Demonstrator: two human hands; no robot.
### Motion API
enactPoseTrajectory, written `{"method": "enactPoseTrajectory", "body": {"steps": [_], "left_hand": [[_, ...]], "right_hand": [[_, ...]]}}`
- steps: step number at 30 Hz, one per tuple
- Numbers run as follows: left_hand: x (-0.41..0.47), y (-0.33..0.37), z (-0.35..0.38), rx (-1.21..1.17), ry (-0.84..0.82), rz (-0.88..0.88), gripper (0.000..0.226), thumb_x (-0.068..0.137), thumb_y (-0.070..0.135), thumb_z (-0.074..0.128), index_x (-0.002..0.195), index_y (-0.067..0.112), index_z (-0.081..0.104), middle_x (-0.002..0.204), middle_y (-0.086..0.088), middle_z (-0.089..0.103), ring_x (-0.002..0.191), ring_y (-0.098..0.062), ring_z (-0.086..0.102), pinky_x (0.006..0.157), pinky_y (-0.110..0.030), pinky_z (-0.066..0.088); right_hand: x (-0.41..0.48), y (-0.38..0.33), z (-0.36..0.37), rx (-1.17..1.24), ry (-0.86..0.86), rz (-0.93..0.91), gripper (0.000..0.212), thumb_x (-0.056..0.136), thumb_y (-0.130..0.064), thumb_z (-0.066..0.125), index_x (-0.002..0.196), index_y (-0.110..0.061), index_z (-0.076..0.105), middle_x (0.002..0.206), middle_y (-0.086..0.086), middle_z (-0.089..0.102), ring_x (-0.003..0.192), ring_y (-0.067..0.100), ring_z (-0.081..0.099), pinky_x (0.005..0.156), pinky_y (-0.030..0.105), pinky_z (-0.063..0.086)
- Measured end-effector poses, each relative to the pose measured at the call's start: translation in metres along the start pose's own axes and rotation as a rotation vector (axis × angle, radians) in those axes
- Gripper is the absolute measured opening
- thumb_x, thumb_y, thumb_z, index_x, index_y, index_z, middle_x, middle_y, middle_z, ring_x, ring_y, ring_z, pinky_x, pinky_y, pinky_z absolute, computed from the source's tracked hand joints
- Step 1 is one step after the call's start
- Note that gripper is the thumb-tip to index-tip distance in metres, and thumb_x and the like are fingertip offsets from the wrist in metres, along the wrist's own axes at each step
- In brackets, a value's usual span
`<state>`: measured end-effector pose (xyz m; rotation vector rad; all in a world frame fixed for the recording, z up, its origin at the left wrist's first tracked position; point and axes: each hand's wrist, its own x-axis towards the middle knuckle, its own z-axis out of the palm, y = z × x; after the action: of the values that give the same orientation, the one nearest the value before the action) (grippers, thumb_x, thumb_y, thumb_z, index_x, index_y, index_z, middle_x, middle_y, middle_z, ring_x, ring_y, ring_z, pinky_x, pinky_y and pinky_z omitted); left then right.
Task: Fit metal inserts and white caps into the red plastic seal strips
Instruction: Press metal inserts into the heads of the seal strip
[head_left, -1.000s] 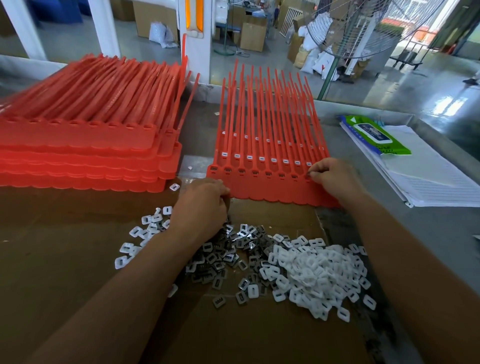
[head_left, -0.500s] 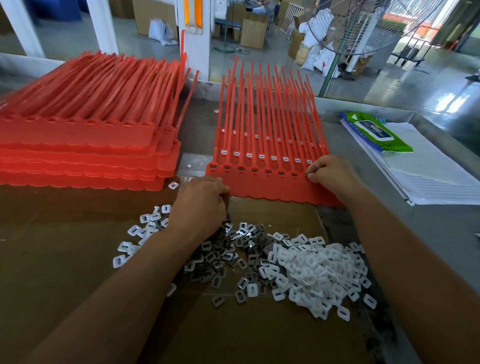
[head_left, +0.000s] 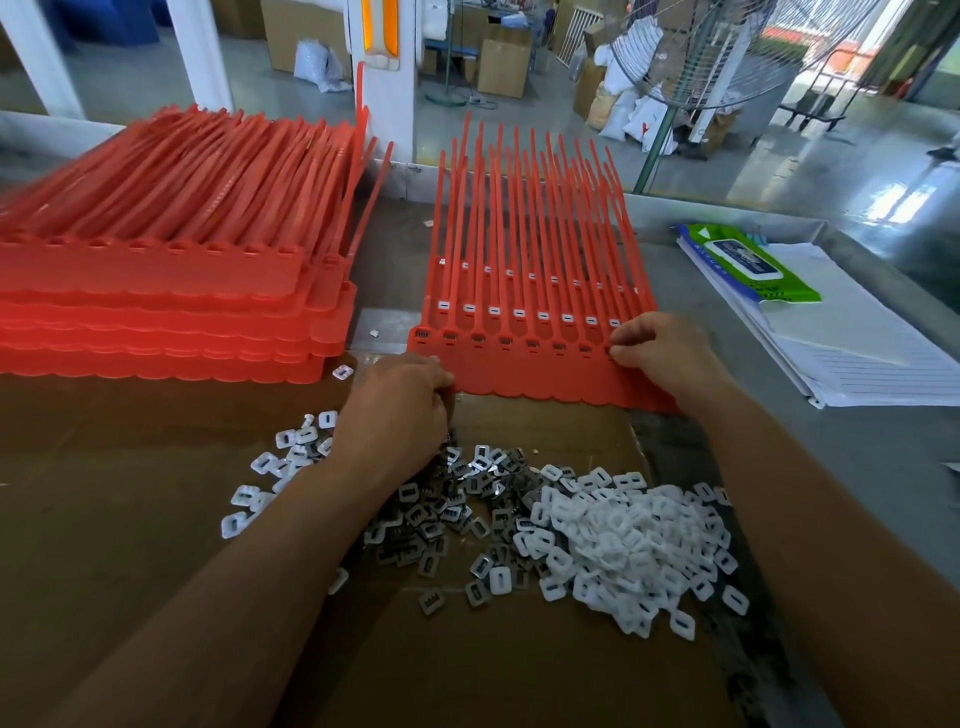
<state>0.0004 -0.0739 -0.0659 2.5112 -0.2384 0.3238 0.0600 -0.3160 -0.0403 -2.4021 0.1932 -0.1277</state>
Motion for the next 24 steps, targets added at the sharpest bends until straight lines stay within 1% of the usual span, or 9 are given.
{"method": "enactPoseTrajectory", "body": {"steps": [2,4,8,11,14,19,20,22,24], "left_hand": [[0.001,0.001,0.0,0.007,-0.001,0.006,0.035,0.081,-0.003,0.046,0.11,0.005,0.064,0.123,-0.009,0.058,0.118,-0.017,0.049,0.101,-0.024,0.029],[0.001,0.001,0.0,0.012,-0.004,0.003,0.035,0.081,-0.002,0.046,0.11,0.005,0.063,0.123,-0.009,0.058,0.119,-0.017,0.048,0.102,-0.025,0.029],[0.002,0.001,0.0,0.028,-0.009,0.009,0.035,0.082,-0.002,0.045,0.111,0.006,0.063,0.125,-0.009,0.057,0.118,-0.017,0.048,0.103,-0.027,0.03],[0.002,0.002,0.0,0.039,-0.012,0.013,0.035,0.082,-0.001,0.045,0.112,0.007,0.063,0.126,-0.008,0.056,0.119,-0.017,0.048,0.103,-0.026,0.029],[0.001,0.002,0.0,0.042,-0.018,0.011,0.036,0.082,-0.001,0.045,0.112,0.007,0.062,0.126,-0.008,0.056,0.119,-0.018,0.048,0.103,-0.027,0.029],[0.002,0.002,0.001,0.044,-0.014,0.008,0.036,0.082,-0.001,0.046,0.112,0.008,0.063,0.126,-0.008,0.056,0.119,-0.017,0.048,0.102,-0.025,0.029],[0.002,0.002,0.001,0.044,-0.013,0.008,0.036,0.082,-0.001,0.046,0.112,0.008,0.063,0.126,-0.008,0.056,0.119,-0.017,0.048,0.101,-0.025,0.029],[0.003,0.002,0.001,0.04,-0.01,0.006,0.036,0.081,-0.001,0.046,0.111,0.008,0.063,0.125,-0.008,0.057,0.119,-0.016,0.048,0.1,-0.024,0.029],[0.003,0.002,0.001,0.041,-0.01,0.003,0.036,0.081,0.0,0.046,0.111,0.008,0.063,0.125,-0.007,0.057,0.119,-0.016,0.048,0.1,-0.024,0.029]], "right_hand": [[-0.007,-0.002,-0.003,0.03,0.034,-0.048,0.009,0.085,-0.013,0.062,0.089,-0.02,0.058,0.092,-0.008,0.054,0.078,0.0,0.047,0.064,0.015,0.033],[-0.02,-0.009,-0.007,0.0,0.027,-0.124,0.008,0.085,-0.014,0.062,0.088,-0.021,0.058,0.084,-0.012,0.053,0.075,-0.003,0.046,0.061,0.013,0.032],[-0.053,-0.03,-0.009,-0.051,-0.192,-0.265,0.011,0.083,-0.013,0.064,0.082,-0.024,0.061,0.083,-0.013,0.059,0.082,0.001,0.055,0.067,0.01,0.037],[-0.074,-0.043,-0.006,-0.098,-0.374,-0.326,0.016,0.084,-0.013,0.063,0.08,-0.028,0.06,0.083,-0.016,0.06,0.079,-0.004,0.056,0.06,0.006,0.042],[-0.084,-0.048,0.003,-0.121,-0.469,-0.364,0.012,0.083,-0.014,0.064,0.085,-0.026,0.064,0.077,-0.019,0.059,0.073,-0.007,0.057,0.067,-0.001,0.042],[-0.088,-0.047,0.014,-0.099,-0.477,-0.376,0.02,0.08,-0.012,0.069,0.097,-0.022,0.069,0.079,-0.019,0.061,0.076,-0.009,0.059,0.068,0.002,0.045],[-0.089,-0.047,0.016,-0.105,-0.477,-0.385,0.02,0.079,-0.011,0.069,0.095,-0.022,0.07,0.077,-0.02,0.06,0.073,-0.011,0.057,0.067,0.002,0.044],[-0.089,-0.047,0.018,-0.123,-0.475,-0.404,0.019,0.078,-0.009,0.07,0.085,-0.027,0.07,0.073,-0.02,0.058,0.067,-0.014,0.054,0.063,0.002,0.042],[-0.089,-0.046,0.019,-0.13,-0.469,-0.401,0.026,0.077,-0.01,0.071,0.072,-0.034,0.063,0.074,-0.018,0.058,0.065,-0.011,0.054,0.061,0.004,0.043]]}}
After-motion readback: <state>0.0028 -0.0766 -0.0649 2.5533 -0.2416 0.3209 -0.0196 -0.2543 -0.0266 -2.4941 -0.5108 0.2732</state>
